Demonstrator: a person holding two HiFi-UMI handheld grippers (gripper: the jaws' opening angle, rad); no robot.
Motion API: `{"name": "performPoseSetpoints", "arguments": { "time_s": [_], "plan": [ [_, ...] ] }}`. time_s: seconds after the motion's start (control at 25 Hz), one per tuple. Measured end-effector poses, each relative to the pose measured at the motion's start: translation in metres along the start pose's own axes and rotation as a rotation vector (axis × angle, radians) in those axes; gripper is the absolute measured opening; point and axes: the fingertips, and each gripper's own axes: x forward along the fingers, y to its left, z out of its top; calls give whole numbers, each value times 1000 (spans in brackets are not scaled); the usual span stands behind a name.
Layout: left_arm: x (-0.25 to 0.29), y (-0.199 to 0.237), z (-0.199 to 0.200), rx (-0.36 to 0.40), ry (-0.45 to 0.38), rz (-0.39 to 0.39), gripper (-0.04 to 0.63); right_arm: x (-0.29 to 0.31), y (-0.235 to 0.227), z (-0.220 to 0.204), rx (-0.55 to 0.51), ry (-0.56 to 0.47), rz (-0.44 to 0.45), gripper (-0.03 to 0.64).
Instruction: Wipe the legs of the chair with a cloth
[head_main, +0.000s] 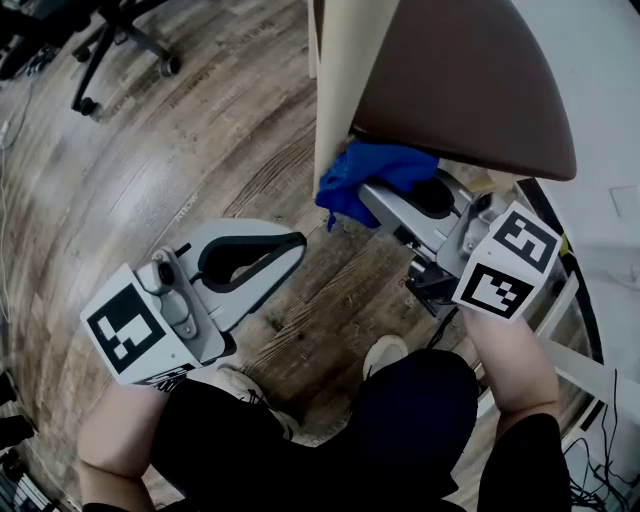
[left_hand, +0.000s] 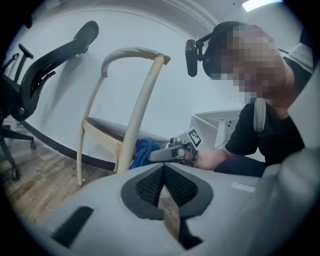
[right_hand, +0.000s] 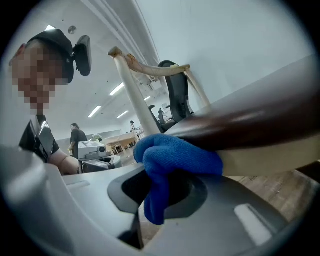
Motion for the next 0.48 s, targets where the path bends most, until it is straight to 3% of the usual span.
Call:
{"name": "performPoseSetpoints", "arguments": {
  "time_s": [0.48],
  "plan": [
    [-6,5,1,-16,-25,10,-3,28,-2,-28,39,22,71,64]
  ]
}}
